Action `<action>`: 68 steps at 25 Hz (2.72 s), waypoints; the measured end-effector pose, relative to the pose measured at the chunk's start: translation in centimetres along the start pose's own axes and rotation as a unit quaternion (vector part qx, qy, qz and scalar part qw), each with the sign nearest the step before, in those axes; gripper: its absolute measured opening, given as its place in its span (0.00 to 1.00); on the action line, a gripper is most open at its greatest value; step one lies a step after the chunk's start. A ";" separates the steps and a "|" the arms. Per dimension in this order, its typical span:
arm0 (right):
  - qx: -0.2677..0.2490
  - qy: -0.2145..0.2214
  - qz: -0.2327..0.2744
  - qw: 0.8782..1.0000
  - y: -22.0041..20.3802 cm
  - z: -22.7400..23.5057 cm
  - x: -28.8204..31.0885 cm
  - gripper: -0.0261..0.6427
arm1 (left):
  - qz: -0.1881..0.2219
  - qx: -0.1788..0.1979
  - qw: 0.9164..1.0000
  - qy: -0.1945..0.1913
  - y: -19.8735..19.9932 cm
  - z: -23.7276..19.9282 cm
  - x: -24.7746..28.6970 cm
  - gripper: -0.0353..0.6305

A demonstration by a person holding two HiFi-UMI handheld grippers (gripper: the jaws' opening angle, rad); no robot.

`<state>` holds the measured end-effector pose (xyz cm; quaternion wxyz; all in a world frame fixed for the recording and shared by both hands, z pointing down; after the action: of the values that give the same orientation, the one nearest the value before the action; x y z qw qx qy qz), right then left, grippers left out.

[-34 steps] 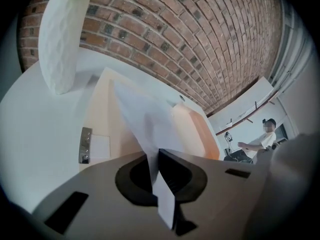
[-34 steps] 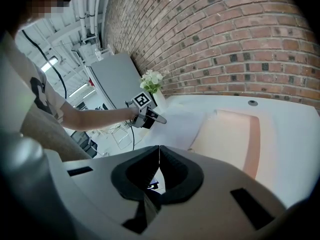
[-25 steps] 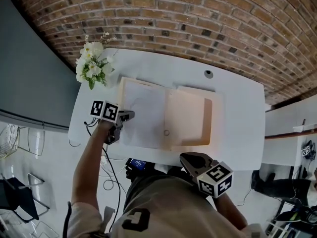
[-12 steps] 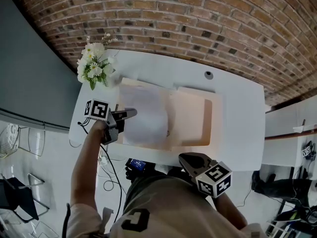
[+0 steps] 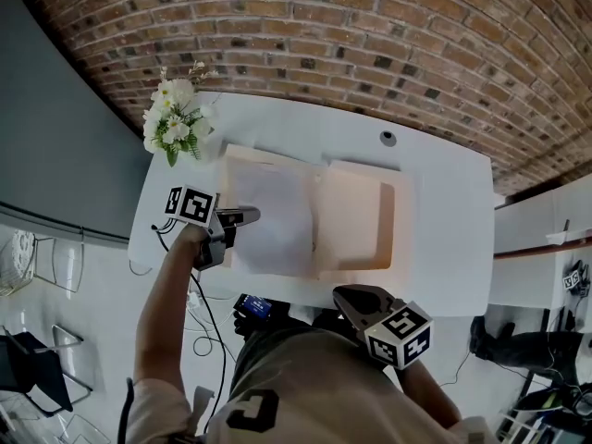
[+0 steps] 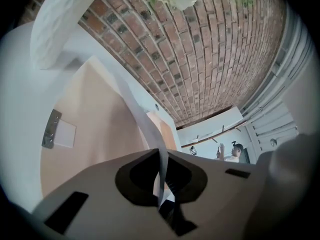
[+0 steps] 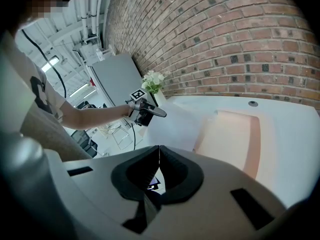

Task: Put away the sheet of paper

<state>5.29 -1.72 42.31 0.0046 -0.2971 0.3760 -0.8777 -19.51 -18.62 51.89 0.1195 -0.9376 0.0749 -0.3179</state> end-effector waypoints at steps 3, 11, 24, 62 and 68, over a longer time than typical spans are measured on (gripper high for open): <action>0.002 -0.003 0.001 1.000 -0.2 -0.2 -0.2 0.07 | -0.008 0.000 1.000 0.006 -0.4 -0.2 0.7 0.07; 0.007 -0.009 0.004 1.000 -0.6 -0.1 -1.0 0.07 | -0.022 0.001 1.000 0.017 -1.0 -0.2 2.6 0.07; 0.016 -0.018 0.006 1.000 -1.7 1.0 -2.1 0.07 | -0.031 0.004 0.999 0.031 -1.0 0.3 4.8 0.07; 0.036 -0.024 0.009 0.999 -1.8 2.6 -3.2 0.07 | -0.055 0.012 0.996 0.069 -0.9 -0.3 10.2 0.07; 0.042 -0.020 0.011 0.999 -2.0 3.1 -3.5 0.07 | -0.057 0.011 0.996 0.067 -1.1 0.5 11.7 0.07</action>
<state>10.17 -1.54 43.48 0.0343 -0.3103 0.3418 -0.8864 -9.93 -20.02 58.57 0.1057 -0.9158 0.0255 -0.3867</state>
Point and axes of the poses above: the fingertips, and each gripper's own axes: x forward along the fingers, z to its right, y out of its top, the point moved 6 cm from there along -x, backward along the fingers, and after that the axes turned 11 degrees about y, right-handed, at the moved point
